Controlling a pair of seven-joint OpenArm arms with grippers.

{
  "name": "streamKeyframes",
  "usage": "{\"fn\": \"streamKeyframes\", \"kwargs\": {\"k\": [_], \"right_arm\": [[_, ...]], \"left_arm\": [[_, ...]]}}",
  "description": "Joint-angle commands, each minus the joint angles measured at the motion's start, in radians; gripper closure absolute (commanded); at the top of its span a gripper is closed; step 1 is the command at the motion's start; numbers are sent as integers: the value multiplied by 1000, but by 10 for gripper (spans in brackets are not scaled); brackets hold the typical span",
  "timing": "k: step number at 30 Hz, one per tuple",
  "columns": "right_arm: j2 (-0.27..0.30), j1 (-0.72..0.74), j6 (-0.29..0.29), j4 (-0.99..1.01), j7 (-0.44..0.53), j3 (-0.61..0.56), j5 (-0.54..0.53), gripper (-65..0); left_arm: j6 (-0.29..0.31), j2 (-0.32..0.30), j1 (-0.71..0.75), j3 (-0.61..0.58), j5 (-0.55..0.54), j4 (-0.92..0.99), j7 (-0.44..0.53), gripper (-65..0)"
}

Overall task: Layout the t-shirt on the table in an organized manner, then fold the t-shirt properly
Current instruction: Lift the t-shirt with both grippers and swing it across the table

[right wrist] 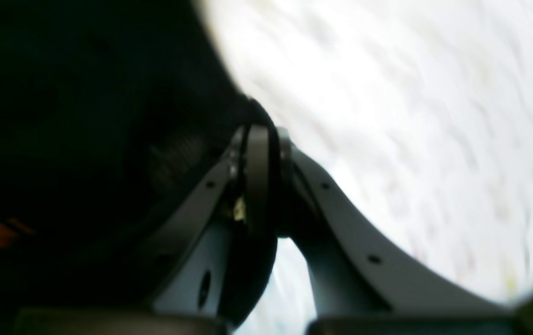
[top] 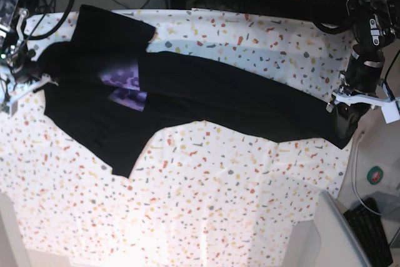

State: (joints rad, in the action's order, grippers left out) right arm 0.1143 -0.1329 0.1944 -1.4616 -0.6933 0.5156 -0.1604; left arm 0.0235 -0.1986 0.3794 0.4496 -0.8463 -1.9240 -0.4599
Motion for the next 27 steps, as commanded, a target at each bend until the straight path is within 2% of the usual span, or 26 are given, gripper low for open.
{"fn": "streamKeyframes", "kwargs": {"k": [1,4,8,11,12,14,15,16,17,20,23,25,27], "right_arm": [[41,51,-11,6,33,-1,8,0],[95,160,-11,77,33,-12,9,0],[146,355,-5,278,-9,-28,9,0],[216,430,-3,364,-104,-150,5,-17],[230,427,-2,345,-133,-185,2,-119],[229,375,12,230,-148,-174,-18,-287],[226,312,27,149,-159,-137,-40,-365],[209,256,38,65,-177,-102,-66,-416],[181,198,41,-14,-202,-67,-97,-438],[84,36,41,-153,-223,-2,-130,-425],[5,-66,40,-158,-127,-2,-126,-420],[-26,-90,38,-112,-64,-5,-126,-419],[-32,-76,38,-26,-33,-5,-121,-419]], "left_arm": [[6,3,-4,-13,19,-18,31,0],[6,12,-10,-62,92,-16,34,0],[3,12,-17,-137,150,-4,37,0],[2,17,-27,-173,181,-2,37,0],[2,23,-27,-176,190,-2,37,0],[2,34,-26,-179,213,-2,37,0],[2,34,-26,-180,224,-2,37,0],[2,35,-26,-180,233,-2,37,0],[2,35,-24,-180,238,-2,37,0],[3,35,-24,-176,238,-2,36,0],[3,35,-24,-176,238,-2,34,0],[3,35,-24,-176,238,-2,33,0],[3,35,-24,-179,238,-2,33,0]]}}
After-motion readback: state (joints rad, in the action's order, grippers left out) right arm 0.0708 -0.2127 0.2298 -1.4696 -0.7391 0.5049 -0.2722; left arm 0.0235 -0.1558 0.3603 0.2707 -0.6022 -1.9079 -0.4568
